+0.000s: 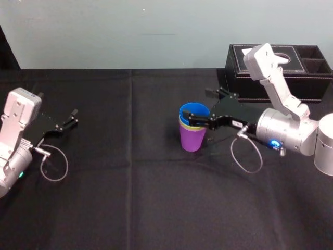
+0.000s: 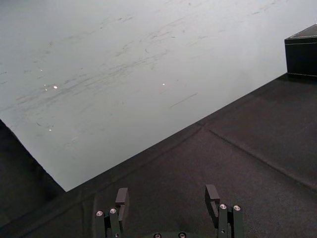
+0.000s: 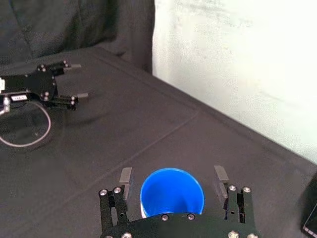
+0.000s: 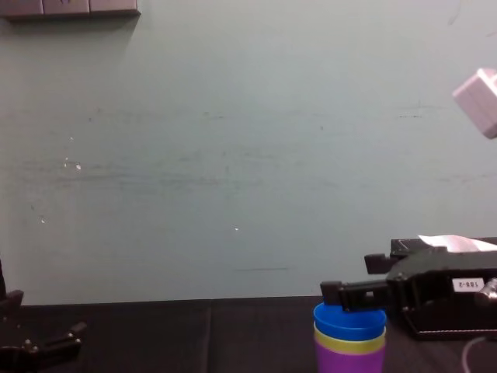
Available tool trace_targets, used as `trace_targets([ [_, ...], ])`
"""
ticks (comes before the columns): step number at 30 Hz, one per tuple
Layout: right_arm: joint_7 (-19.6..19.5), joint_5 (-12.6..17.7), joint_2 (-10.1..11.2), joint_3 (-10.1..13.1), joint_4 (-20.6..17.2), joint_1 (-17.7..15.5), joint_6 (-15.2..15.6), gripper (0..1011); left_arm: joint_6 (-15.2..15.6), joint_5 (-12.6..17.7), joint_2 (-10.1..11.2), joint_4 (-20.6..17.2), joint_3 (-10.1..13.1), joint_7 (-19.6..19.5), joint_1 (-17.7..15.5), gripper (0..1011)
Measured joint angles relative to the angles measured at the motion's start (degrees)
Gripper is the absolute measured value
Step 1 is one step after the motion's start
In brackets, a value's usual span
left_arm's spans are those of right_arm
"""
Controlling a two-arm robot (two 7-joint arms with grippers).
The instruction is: Stack the three plastic cups sequentially using one hand.
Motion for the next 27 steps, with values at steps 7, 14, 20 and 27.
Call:
trace_targets([
  [7,-2.1,-0.6,0.8,2.4,-3.7,-2.6,-2.0,1003,0.0,0.0,0.0,0.0,0.0,0.0,0.0,1011],
  [14,-4.9,-1.4,2.3,6.6,-6.8,-7.0,-5.0,1003,0.0,0.0,0.0,0.0,0.0,0.0,0.0,1011],
  [20,-5.6,-1.7,3.1,9.8,-7.0,-10.0,-8.0,1003,0.0,0.0,0.0,0.0,0.0,0.0,0.0,1011],
  [27,-5.5,-2.0,3.5,13.1,-5.2,-12.8,-12.4,1003,0.0,0.0,0.0,0.0,0.0,0.0,0.0,1011],
])
